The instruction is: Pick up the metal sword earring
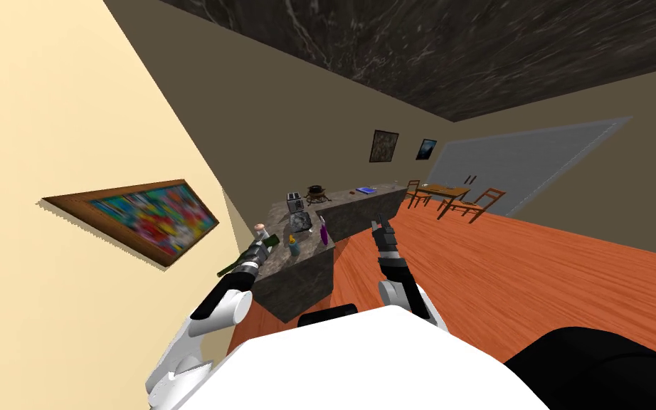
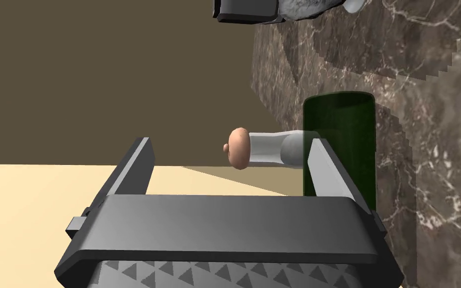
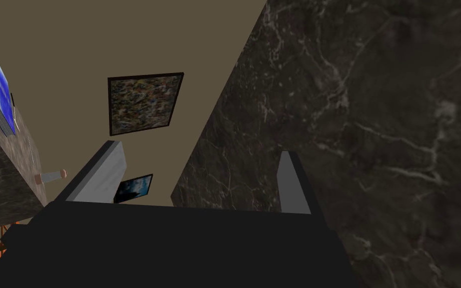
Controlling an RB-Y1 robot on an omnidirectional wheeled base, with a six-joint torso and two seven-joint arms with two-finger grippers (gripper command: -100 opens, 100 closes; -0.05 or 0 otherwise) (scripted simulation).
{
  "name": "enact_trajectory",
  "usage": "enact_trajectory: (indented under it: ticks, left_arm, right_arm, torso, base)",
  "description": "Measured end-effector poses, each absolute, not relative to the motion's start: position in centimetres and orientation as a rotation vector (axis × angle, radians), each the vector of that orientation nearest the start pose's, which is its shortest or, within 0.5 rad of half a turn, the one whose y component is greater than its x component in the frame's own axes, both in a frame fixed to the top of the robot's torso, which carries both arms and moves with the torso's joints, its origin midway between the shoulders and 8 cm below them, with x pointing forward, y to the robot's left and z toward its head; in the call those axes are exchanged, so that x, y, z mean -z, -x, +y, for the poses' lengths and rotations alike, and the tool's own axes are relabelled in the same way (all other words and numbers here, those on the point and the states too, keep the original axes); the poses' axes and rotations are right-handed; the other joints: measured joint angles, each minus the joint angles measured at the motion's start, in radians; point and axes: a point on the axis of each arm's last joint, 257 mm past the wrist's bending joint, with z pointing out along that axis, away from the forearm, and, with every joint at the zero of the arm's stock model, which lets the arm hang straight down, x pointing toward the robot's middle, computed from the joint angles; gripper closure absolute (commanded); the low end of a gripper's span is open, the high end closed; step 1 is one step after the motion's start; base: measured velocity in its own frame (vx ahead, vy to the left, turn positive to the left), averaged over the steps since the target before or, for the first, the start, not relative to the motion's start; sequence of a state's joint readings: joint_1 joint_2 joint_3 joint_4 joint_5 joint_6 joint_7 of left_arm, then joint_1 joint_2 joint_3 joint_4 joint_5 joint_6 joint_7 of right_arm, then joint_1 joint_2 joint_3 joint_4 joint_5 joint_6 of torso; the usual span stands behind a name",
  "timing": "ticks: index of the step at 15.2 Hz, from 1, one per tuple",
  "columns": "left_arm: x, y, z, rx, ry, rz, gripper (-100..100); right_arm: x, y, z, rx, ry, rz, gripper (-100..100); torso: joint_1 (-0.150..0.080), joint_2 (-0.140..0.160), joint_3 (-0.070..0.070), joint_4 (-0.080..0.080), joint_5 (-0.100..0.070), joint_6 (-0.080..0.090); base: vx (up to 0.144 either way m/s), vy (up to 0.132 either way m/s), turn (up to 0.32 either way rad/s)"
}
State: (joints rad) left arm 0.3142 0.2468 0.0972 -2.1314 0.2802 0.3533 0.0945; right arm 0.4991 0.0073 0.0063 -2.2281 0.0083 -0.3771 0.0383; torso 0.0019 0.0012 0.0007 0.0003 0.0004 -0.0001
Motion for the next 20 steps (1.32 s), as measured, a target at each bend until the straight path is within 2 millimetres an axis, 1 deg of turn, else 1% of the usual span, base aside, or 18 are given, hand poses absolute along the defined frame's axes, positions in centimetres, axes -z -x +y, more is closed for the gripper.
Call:
enact_trajectory:
  ticks: [5,7,11,13,15,20]
  left_arm:
    - [18.4,-45.7,33.3,1.149,1.434,1.242,-100]
    - [19.2,-45.7,33.6,1.13,1.466,1.266,-100]
    - [20.8,-45.8,34.0,1.094,1.526,1.31,-100]
    - [21.5,-45.9,34.5,1.077,1.558,1.331,-100]
    - [22.2,-45.8,34.4,1.057,1.587,1.353,-100]
    - [24.0,-45.5,35.2,1.009,1.663,1.405,-100]
  right_arm:
    - [2.4,-37.2,-28.3,-1.226,-0.783,0.74,0]
    - [2.4,-37.2,-28.3,-1.226,-0.783,0.74,0]
    - [2.4,-37.2,-28.3,-1.226,-0.783,0.74,0]
    - [2.4,-37.2,-28.3,-1.226,-0.783,0.74,0]
    - [2.4,-37.2,-28.3,-1.226,-0.783,0.741,0]
    - [2.4,-37.2,-28.3,-1.226,-0.783,0.74,0]
  torso:
    - [0.0,0.0,0.0,0.0,0.0,0.001]
    - [0.0,0.0,0.0,0.0,0.0,0.0]
    - [0.0,-0.001,0.0,0.0,0.0,0.0]
    - [0.0,0.0,0.0,0.0,0.0,0.0]
    - [0.0,-0.001,0.0,0.0,0.0,0.0]
    - [0.0,-0.001,-0.001,0.0,0.0,0.0]
  base:
    - [-0.021,0.015,-0.139]
    - [-0.016,0.013,-0.012]
    - [-0.016,0.012,-0.13]
    - [-0.023,0.022,-0.105]
    - [-0.01,0.012,-0.079]
    - [-0.013,0.016,-0.1]
